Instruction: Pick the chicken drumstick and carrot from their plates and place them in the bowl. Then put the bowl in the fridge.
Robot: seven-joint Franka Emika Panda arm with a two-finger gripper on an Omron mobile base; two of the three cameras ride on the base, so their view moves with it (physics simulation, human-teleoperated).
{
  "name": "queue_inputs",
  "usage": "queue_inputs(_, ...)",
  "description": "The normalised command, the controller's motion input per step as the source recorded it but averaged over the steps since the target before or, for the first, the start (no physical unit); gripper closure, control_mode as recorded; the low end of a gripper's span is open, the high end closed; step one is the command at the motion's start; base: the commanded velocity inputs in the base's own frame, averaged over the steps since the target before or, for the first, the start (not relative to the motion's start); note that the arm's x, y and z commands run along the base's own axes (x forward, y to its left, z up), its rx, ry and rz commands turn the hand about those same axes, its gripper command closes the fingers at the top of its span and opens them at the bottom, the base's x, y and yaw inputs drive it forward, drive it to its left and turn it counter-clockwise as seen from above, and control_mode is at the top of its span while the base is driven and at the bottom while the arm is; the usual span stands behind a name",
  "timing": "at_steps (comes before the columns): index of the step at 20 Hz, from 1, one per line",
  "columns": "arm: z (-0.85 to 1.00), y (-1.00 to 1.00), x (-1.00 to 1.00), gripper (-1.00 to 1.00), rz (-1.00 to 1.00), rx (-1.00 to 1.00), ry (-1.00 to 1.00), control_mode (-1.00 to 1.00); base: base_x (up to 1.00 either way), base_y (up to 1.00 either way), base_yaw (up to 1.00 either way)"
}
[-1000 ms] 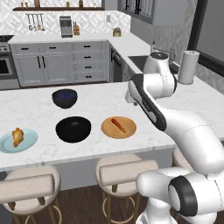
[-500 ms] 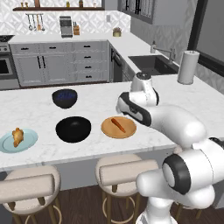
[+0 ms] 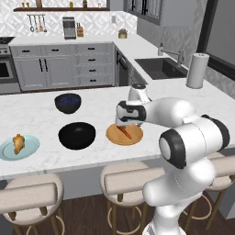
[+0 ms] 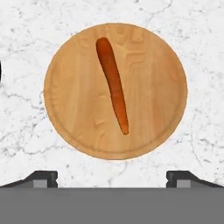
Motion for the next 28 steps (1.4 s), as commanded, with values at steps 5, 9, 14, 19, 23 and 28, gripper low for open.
queue_inputs(5,-0.51,0.00,0.35,-1.00,0.00,0.00,0.14,-1.00,0.00,0.00,0.00)
queue_inputs(9,-0.48,0.02,0.38,-1.00,0.00,0.00,-0.02,-1.00,0.00,0.00,0.00)
queue_inputs(14,-0.34,0.06,0.15,-1.00,0.00,0.00,-0.08,-1.00,0.00,0.00,0.00)
queue_inputs(19,-0.37,0.01,0.03,-1.00,0.00,0.00,-0.08,-1.00,0.00,0.00,0.00)
queue_inputs(23,-0.28,0.00,0.32,-1.00,0.00,-0.01,-0.15,-1.00,0.00,0.00,0.00)
queue_inputs(28,-0.22,0.00,0.27,-1.00,0.00,0.00,-0.03,-1.00,0.00,0.00,0.00)
